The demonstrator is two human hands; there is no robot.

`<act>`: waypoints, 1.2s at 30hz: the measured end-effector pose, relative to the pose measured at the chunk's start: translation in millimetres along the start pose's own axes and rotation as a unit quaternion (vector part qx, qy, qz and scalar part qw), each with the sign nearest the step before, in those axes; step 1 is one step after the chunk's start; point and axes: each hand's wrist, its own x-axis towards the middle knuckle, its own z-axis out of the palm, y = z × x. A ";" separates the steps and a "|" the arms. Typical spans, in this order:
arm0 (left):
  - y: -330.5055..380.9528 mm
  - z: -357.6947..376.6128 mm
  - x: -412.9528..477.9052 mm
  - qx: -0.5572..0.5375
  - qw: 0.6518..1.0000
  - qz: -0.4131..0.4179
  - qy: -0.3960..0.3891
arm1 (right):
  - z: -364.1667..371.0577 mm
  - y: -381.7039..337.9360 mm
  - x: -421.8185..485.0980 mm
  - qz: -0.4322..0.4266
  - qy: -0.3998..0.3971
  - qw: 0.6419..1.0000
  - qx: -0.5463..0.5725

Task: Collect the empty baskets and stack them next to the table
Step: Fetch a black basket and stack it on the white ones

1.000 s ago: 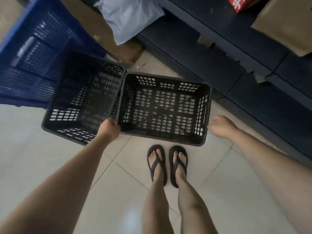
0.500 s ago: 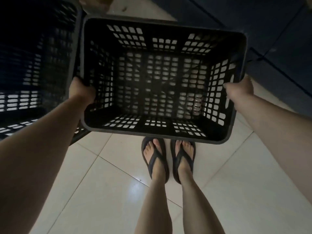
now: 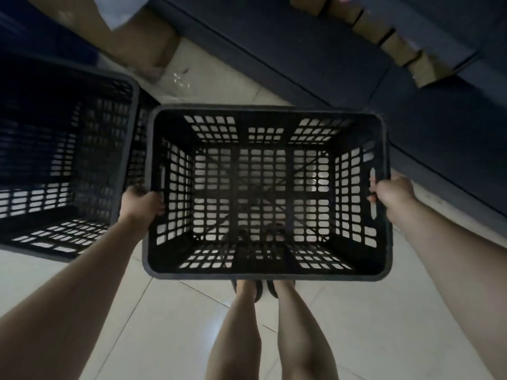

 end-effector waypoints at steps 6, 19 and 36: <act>53.4 -54.4 -120.6 0.049 0.989 0.105 -0.092 | -123.5 17.9 -97.7 0.006 0.021 0.998 0.054; 193.1 -69.5 -333.0 0.098 0.950 0.178 -0.236 | -314.9 173.2 -265.8 0.050 0.100 0.944 0.309; 59.2 193.1 -784.4 0.233 0.790 0.439 -0.359 | -604.0 593.4 -371.8 0.135 0.322 0.836 0.424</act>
